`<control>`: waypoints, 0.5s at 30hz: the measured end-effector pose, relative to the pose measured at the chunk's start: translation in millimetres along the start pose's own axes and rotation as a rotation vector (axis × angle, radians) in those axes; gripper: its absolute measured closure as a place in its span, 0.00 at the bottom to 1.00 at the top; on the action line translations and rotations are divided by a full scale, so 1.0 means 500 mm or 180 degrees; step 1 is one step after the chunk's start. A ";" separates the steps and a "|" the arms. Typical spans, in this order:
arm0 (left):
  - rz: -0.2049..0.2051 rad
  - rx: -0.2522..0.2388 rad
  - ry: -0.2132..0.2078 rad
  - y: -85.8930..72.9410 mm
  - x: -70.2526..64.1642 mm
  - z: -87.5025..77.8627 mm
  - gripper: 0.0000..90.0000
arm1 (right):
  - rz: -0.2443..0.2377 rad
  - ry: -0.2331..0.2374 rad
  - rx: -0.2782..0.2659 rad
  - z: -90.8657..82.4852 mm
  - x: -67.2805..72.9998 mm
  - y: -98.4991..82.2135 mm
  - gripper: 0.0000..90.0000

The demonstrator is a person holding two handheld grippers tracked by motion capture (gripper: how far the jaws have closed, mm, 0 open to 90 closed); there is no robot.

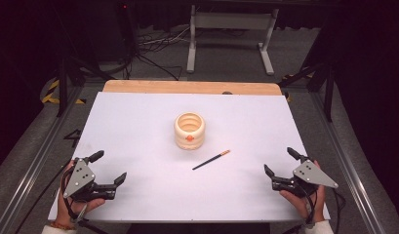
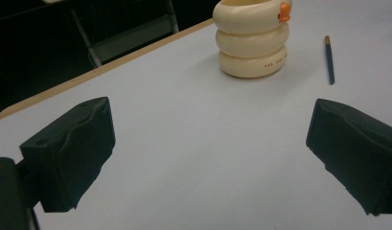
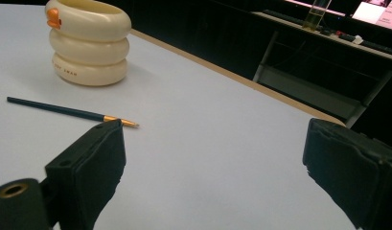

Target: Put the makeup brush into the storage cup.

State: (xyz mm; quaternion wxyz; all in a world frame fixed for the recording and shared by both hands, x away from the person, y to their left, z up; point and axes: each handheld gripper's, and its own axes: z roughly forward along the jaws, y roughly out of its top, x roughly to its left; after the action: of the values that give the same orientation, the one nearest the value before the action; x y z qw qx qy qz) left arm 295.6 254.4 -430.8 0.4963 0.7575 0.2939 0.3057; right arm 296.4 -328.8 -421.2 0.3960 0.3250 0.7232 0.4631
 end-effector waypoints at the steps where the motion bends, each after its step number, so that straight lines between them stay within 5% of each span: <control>1: 0.0000 0.0000 0.0000 0.000 0.000 0.000 0.04 | -0.0006 0.0008 0.0007 0.000 0.001 0.000 0.09; 11: 0.0063 0.0110 -0.0037 0.007 -0.001 0.011 0.07 | -0.0062 0.0141 0.0096 0.013 0.009 0.001 0.11; 15: -0.0022 0.0097 -0.0134 0.017 0.002 0.027 0.07 | -0.0026 0.0222 0.0132 0.021 0.008 0.002 0.12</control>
State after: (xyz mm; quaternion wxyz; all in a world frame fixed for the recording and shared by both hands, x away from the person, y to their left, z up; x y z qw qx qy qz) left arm 307.5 244.5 -427.3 0.4918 0.7702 0.2907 0.2835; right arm 303.5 -320.7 -423.9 0.3656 0.3139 0.7474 0.4574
